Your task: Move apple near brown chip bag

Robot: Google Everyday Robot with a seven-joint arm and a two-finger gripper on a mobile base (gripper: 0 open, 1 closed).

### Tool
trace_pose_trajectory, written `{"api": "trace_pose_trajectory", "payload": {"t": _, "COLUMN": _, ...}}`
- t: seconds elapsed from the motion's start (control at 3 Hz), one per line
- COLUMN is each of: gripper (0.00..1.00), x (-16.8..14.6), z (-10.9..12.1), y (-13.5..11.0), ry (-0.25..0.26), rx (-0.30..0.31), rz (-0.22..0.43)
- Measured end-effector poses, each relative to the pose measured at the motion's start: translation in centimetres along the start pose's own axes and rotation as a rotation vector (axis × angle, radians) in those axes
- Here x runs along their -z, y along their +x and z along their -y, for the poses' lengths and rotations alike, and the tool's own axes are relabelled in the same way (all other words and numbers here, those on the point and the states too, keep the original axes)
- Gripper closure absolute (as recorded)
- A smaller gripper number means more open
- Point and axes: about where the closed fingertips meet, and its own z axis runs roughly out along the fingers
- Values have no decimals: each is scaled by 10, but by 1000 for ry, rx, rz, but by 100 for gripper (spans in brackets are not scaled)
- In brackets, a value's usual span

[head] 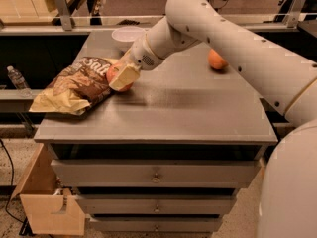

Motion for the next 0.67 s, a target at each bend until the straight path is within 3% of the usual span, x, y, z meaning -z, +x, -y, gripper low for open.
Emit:
{"api": "trace_pose_trajectory", "payload": {"t": 0.33, "gripper": 0, "x": -3, "z": -1, "y": 0, "ry": -5, "rx": 1, "rz": 0}}
{"api": "trace_pose_trajectory", "payload": {"t": 0.67, "gripper": 0, "x": 1, "z": -1, "y": 0, "ry": -1, "rx": 5, "rz": -7}}
